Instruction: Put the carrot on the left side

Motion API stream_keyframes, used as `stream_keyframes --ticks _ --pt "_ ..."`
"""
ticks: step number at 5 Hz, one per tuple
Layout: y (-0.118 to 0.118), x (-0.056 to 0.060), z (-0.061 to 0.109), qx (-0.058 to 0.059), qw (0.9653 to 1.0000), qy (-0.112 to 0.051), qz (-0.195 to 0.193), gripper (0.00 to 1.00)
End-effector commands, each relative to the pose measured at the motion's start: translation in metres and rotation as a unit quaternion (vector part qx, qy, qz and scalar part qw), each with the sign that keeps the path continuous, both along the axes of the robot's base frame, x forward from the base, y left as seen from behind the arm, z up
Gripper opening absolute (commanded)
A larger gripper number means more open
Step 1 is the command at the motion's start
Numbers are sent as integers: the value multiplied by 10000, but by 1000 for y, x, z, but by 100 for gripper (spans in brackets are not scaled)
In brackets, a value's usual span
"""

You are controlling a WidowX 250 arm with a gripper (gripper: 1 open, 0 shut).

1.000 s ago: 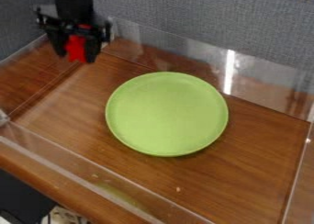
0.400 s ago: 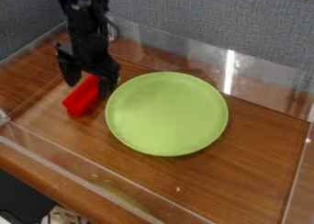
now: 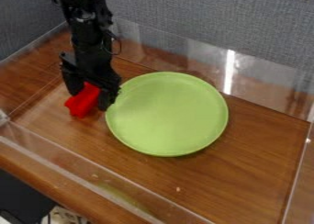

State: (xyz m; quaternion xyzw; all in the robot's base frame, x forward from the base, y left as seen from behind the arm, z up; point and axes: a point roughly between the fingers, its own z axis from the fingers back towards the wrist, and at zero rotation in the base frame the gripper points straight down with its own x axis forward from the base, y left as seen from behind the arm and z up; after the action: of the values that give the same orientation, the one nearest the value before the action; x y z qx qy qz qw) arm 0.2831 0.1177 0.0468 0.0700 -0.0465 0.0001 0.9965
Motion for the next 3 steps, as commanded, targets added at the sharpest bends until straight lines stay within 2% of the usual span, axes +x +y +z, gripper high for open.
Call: stream_keyframes --ticks 1,2,3 --pt "6 1 11 55 10000 -57 57 0" --pt "0 2 7 58 9997 -39 253 0" --pt "-7 5 23 130 9985 -143 510 0"
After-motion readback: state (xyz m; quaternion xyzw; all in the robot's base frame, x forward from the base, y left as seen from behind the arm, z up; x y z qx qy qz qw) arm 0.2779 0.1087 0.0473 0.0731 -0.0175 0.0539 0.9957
